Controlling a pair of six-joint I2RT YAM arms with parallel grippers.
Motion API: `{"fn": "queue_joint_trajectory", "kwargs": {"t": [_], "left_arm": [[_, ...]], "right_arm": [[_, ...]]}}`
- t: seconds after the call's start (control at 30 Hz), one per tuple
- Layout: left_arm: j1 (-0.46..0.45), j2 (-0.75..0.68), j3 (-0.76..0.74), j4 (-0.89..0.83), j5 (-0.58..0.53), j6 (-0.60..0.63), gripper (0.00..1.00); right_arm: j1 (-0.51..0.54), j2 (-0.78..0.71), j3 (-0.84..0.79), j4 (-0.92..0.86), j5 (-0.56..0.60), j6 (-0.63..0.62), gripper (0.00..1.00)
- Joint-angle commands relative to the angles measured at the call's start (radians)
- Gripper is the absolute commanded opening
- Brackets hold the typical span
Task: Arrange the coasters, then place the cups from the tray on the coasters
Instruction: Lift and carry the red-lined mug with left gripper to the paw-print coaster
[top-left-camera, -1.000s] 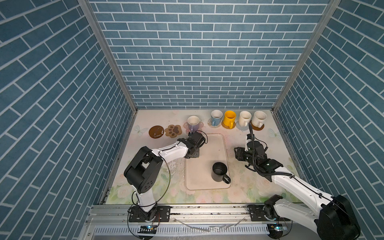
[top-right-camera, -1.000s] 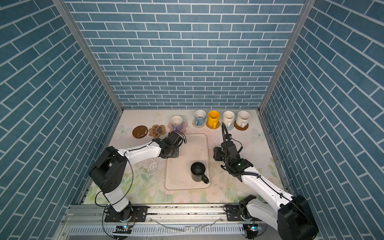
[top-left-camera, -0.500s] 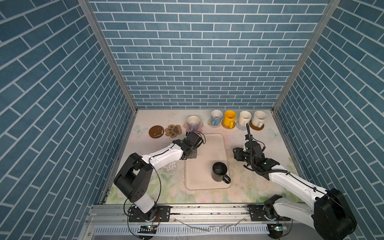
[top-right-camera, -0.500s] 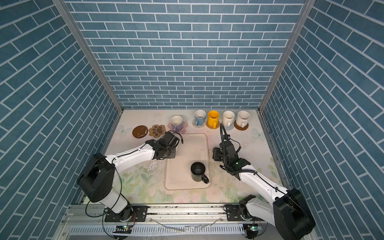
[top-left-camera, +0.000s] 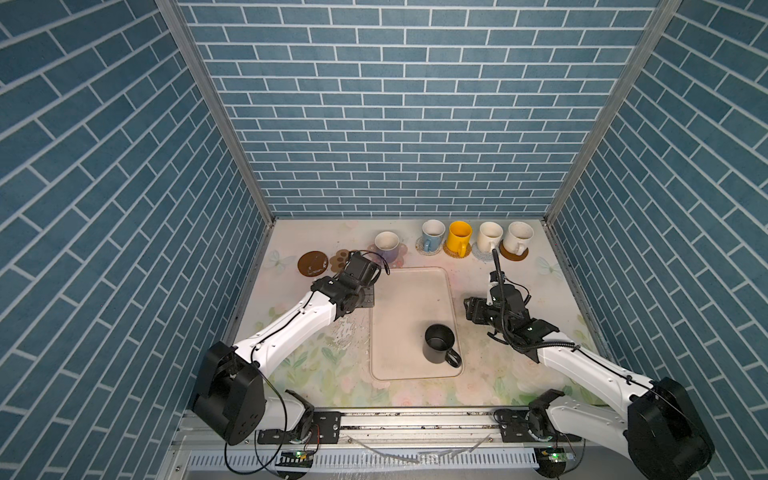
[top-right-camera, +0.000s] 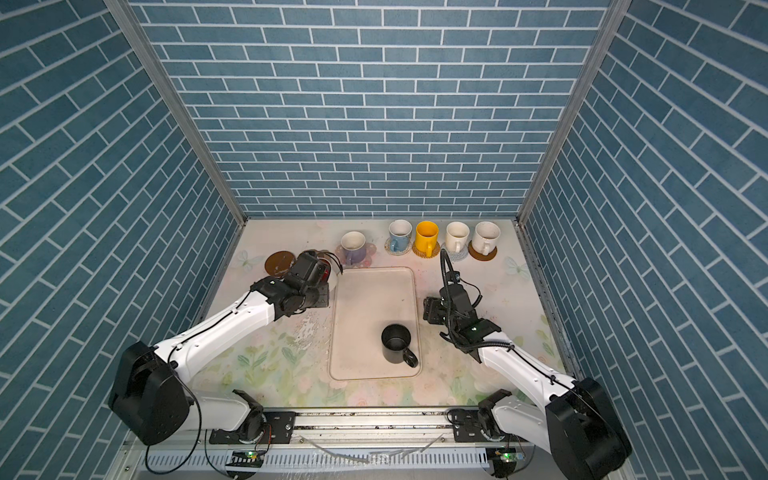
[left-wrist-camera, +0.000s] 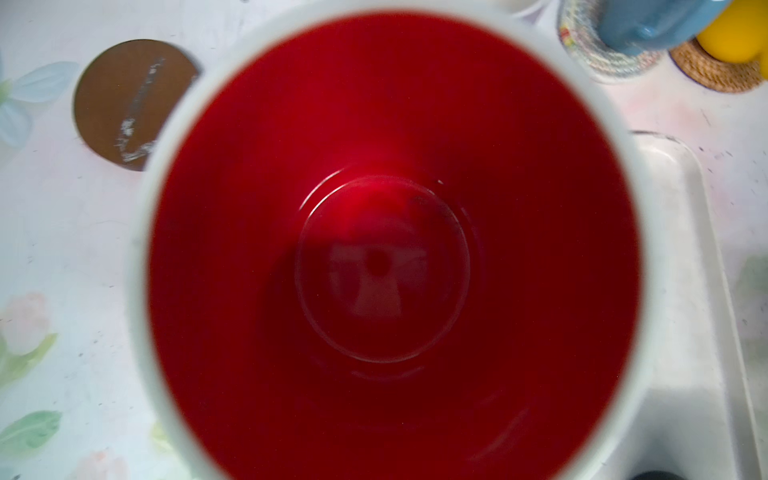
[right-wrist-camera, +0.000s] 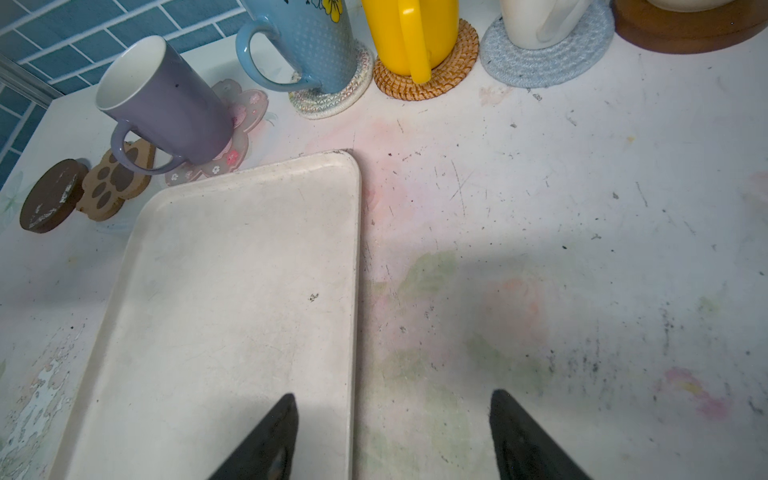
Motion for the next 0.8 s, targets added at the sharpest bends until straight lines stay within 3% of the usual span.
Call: {"fn": "queue_joint_trajectory", "kwargs": {"t": [0.0, 0.2, 0.77], "left_arm": [[0.064, -0.026, 0.017, 0.012, -0.005, 0.034, 0.00], [0.133, 0.032, 0.062, 0.042, -0.006, 0.064, 0.00], [0.266, 0.410, 0.326, 0.122, 0.067, 0.087, 0.00]], "right_arm": [[-0.003, 0.015, -0.020, 0.034, -0.012, -0.001, 0.74], [-0.004, 0.038, -0.012, 0.039, -0.023, -0.012, 0.74], [-0.005, 0.088, 0.010, 0.063, -0.015, -0.053, 0.73]]}}
